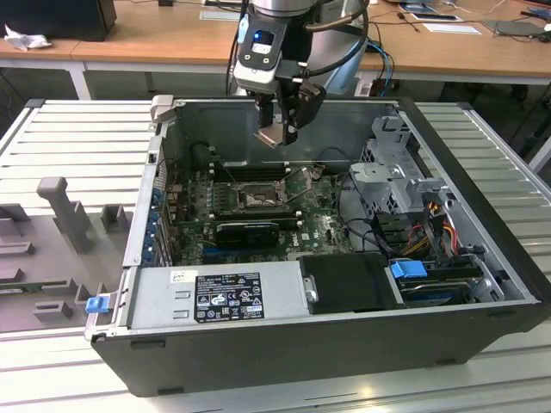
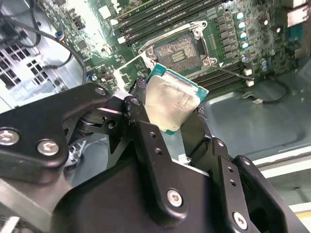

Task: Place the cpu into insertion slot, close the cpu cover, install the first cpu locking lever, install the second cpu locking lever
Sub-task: 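Place the cpu into insertion slot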

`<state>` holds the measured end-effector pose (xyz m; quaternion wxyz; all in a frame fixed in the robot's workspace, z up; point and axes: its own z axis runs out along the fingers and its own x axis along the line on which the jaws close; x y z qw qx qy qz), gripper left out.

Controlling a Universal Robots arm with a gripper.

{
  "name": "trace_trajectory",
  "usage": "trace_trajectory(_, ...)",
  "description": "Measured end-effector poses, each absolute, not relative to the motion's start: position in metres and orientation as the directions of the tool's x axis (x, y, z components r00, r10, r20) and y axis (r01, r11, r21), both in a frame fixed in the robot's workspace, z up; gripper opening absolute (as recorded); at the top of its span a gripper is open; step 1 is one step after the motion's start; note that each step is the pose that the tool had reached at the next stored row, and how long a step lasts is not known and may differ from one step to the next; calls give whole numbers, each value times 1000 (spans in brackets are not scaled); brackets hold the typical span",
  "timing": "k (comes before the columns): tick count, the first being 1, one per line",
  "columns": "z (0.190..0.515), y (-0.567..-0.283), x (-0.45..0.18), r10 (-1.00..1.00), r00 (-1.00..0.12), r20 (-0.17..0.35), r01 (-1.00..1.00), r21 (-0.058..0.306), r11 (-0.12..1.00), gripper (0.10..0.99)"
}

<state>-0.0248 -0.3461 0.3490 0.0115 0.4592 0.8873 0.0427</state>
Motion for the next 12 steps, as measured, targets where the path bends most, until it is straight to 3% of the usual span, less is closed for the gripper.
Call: trace_trajectory(12, 347, -346, -25, 922, -387, 19, 919, 86, 384, 529)
